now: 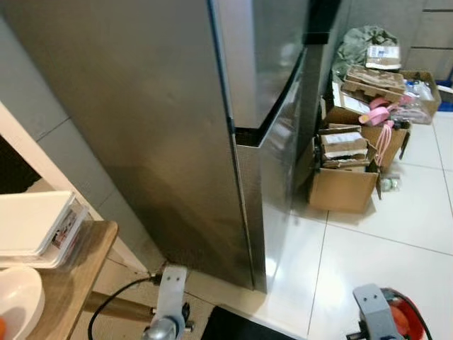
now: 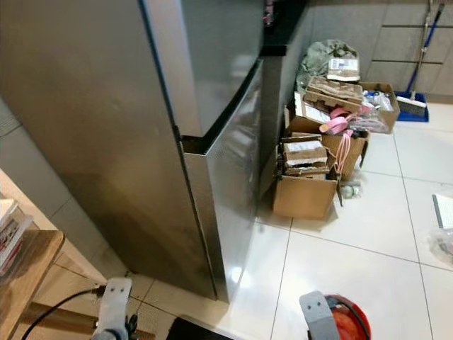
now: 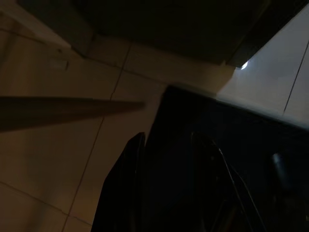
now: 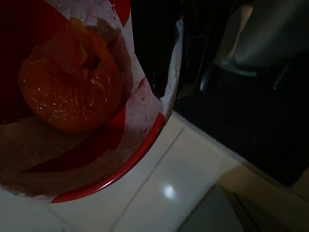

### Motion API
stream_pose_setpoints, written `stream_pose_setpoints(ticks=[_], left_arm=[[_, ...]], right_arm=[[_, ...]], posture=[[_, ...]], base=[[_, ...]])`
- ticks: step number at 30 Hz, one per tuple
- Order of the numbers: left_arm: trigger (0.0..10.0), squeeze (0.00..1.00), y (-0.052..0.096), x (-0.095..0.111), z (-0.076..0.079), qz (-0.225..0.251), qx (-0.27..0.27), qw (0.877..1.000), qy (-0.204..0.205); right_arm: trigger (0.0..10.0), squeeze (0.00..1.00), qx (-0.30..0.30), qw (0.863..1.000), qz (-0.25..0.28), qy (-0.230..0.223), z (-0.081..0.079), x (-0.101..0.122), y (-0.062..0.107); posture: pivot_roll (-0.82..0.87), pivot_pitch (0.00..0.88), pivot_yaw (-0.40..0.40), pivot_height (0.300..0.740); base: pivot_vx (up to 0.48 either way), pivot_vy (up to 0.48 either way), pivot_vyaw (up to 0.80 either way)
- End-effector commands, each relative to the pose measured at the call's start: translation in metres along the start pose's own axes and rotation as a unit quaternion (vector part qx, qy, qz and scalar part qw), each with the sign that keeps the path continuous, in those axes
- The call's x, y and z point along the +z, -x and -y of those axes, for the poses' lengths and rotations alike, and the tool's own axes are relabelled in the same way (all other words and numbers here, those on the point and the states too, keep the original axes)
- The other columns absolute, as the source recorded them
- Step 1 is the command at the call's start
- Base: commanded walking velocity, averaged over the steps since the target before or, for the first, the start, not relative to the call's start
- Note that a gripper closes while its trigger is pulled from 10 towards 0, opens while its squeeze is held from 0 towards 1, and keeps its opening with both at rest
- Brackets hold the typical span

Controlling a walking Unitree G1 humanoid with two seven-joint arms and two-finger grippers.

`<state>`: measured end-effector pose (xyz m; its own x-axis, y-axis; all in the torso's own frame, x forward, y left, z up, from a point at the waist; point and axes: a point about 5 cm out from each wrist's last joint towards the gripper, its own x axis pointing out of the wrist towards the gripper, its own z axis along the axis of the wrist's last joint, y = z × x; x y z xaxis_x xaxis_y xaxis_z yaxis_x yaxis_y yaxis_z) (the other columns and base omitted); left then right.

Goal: Restocking fridge

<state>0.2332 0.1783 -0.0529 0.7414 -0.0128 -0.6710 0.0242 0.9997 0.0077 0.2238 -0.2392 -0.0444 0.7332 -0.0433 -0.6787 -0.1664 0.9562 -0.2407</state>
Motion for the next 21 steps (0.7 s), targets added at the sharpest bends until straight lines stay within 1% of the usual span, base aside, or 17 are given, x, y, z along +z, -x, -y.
stream_pose_setpoints(ticks=[1, 2, 5, 7, 8, 9, 12, 14, 19, 21], left_arm=[[10.0, 0.0, 0.002, -0.002, 0.0, 0.01, -0.001, 1.0, 0.012], [10.0, 0.0, 0.002, -0.002, 0.0, 0.01, -0.001, 1.0, 0.012], [10.0, 0.0, 0.002, -0.002, 0.002, 0.016, -0.005, 1.0, 0.019], [10.0, 0.0, 0.002, -0.002, 0.002, 0.016, -0.006, 1.0, 0.019], [10.0, 0.0, 0.003, -0.002, 0.002, 0.016, -0.003, 1.0, 0.012], [10.0, 0.0, 0.003, -0.002, 0.002, 0.016, -0.003, 1.0, 0.012], [10.0, 0.0, 0.003, -0.002, 0.003, 0.019, 0.002, 1.0, 0.004], [10.0, 0.0, 0.003, -0.003, 0.005, 0.022, -0.005, 1.0, 0.001], [10.0, 0.0, 0.005, -0.004, 0.005, 0.025, -0.017, 0.999, -0.019], [10.0, 0.0, 0.004, -0.003, 0.004, 0.025, -0.013, 0.999, -0.018]], right_arm=[[10.0, 0.0, 0.011, 1.0, 0.002, 0.011, -0.005, 0.003, -0.002], [10.0, 0.0, 0.011, 1.0, 0.002, 0.011, -0.005, 0.003, -0.002], [10.0, 0.0, 0.023, 0.999, 0.01, 0.024, -0.011, 0.013, -0.005], [10.0, 0.0, 0.025, 0.999, 0.011, 0.027, -0.012, 0.014, -0.006], [10.0, 0.0, 0.031, 0.999, 0.01, 0.035, -0.013, 0.014, -0.006], [10.0, 0.0, 0.031, 0.999, 0.01, 0.035, -0.013, 0.014, -0.006], [10.0, 0.0, 0.041, 0.998, 0.007, 0.055, -0.013, 0.016, -0.007], [10.0, 0.0, 0.04, 0.998, 0.007, 0.058, -0.011, 0.017, -0.007], [10.0, 0.0, 0.019, 0.999, 0.008, 0.033, -0.008, 0.019, -0.008], [10.0, 0.0, 0.01, 1.0, 0.002, -0.001, -0.009, 0.014, -0.007]], posture=[[-0.06, 0.077, 0.029, 0.74], [-0.06, 0.077, 0.029, 0.74], [-0.05, 0.057, 0.007, 0.74], [-0.05, 0.057, 0.007, 0.74], [-0.04, 0.04, -0.021, 0.74], [-0.04, 0.04, -0.021, 0.74], [-0.03, 0.031, -0.046, 0.74], [-0.03, 0.021, -0.057, 0.74], [-0.02, 0.005, -0.05, 0.74], [-0.02, 0.0, -0.04, 0.74]], base=[[0.0, 0.0, 0.0], [0.0, 0.0, 0.0], [0.0, 0.0, 0.0], [0.0, 0.0, 0.0], [0.0, 0.0, 0.0], [0.0, 0.0, 0.0], [0.0, 0.0, 0.0], [0.0, 0.0, 0.0], [0.0, 0.0, 0.0], [0.0, 0.0, 0.0]])
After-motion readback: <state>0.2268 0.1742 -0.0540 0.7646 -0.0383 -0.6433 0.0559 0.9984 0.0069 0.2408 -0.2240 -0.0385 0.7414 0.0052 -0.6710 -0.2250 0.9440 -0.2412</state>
